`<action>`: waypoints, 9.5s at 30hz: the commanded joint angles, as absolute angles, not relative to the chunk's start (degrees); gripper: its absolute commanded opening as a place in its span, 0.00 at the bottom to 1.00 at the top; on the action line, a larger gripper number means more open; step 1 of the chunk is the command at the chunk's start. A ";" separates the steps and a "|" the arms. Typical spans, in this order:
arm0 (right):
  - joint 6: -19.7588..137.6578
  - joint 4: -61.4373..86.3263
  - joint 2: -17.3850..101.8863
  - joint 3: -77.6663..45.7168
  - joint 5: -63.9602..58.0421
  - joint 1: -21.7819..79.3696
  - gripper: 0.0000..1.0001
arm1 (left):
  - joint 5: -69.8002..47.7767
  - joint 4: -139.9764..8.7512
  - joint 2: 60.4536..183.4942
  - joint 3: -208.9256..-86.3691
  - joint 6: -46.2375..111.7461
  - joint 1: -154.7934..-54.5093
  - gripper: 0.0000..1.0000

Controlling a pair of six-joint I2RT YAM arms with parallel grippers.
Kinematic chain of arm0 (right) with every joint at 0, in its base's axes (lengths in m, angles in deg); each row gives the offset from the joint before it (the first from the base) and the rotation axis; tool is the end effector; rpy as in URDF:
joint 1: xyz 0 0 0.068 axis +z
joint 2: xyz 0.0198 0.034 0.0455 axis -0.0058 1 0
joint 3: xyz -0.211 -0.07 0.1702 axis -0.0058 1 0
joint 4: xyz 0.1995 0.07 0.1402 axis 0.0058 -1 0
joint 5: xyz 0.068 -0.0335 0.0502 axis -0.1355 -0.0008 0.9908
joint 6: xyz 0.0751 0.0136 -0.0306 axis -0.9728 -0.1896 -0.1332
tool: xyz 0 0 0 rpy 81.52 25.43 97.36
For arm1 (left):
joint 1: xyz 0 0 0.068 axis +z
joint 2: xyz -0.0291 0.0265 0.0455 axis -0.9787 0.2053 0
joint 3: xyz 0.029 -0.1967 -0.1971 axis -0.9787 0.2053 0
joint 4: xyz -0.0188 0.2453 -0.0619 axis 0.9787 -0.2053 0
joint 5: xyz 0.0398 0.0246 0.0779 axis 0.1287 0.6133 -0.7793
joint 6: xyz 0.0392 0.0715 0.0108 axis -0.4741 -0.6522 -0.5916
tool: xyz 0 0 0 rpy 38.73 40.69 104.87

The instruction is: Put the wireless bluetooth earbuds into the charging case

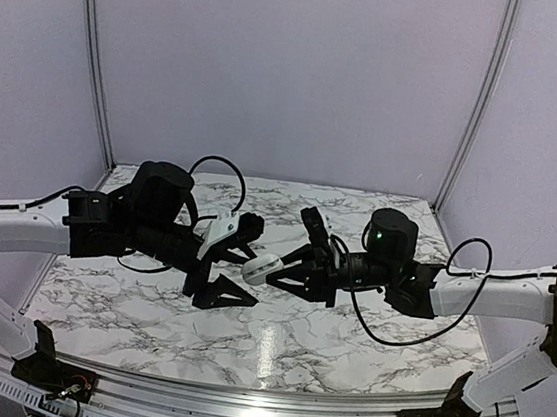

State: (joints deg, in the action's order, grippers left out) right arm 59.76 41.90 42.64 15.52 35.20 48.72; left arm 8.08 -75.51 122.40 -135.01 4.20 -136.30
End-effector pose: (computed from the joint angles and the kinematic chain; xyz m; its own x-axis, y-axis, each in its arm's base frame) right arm 0.1754 0.2805 0.2678 -0.1997 -0.1188 -0.9726 -0.9758 -0.0665 0.2085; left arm 0.1425 -0.2918 0.3117 0.0787 0.3645 -0.9279 0.9962 0.0062 0.0870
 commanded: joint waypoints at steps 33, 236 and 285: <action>41.04 48.47 46.30 11.71 29.55 47.48 0.00 | -21.59 -73.98 126.17 -136.91 -11.15 -150.31 0.42; 64.15 42.64 40.10 14.94 44.60 48.62 0.00 | 25.56 -84.77 124.24 -140.36 8.21 -129.36 0.00; 64.12 42.35 41.62 15.16 45.52 49.32 0.00 | 9.23 -89.34 123.16 -145.31 7.02 -131.93 0.30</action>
